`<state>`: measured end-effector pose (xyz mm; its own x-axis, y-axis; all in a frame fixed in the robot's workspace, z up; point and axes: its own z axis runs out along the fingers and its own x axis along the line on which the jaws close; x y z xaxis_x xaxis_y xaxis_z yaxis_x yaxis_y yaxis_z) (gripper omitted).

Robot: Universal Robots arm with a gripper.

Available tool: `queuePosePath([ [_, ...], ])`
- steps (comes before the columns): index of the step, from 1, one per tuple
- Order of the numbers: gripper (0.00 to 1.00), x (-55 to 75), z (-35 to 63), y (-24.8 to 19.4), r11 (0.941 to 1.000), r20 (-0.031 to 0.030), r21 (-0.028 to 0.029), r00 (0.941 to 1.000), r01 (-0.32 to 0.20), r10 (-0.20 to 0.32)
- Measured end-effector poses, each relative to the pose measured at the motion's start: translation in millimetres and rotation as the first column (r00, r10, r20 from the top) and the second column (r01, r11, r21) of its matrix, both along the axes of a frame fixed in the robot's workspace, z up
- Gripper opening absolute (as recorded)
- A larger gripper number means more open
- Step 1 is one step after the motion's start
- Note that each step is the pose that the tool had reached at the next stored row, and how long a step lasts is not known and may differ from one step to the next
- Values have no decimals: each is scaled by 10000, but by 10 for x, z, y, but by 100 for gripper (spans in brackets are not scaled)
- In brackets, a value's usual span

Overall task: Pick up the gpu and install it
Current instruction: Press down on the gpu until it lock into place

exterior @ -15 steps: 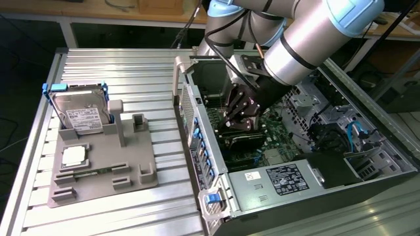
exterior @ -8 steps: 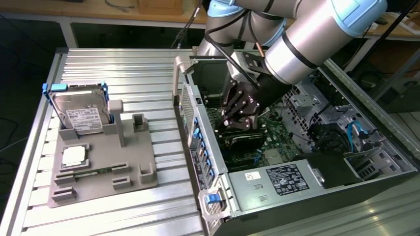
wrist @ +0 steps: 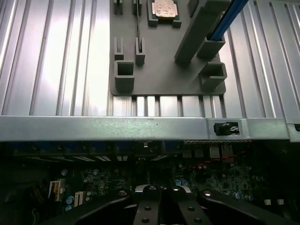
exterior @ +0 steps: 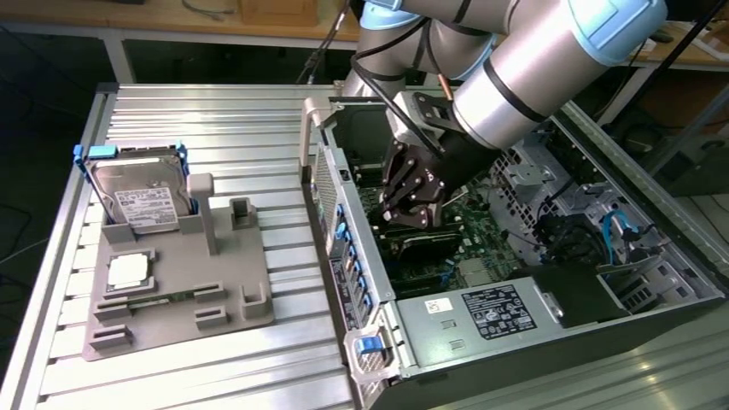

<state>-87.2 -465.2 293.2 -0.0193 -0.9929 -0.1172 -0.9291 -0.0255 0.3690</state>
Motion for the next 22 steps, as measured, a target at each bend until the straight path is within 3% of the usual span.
queuePosePath([
  [4, 11, -1, 15, -7, 10000, -28, -10, 10000, -13, 13],
  [9, 11, 0, 19, -8, 9997, -107, -228, 9999, -22, 20],
  [22, 11, -110, 0, -8, 9997, -131, -225, 9999, -108, 105],
])
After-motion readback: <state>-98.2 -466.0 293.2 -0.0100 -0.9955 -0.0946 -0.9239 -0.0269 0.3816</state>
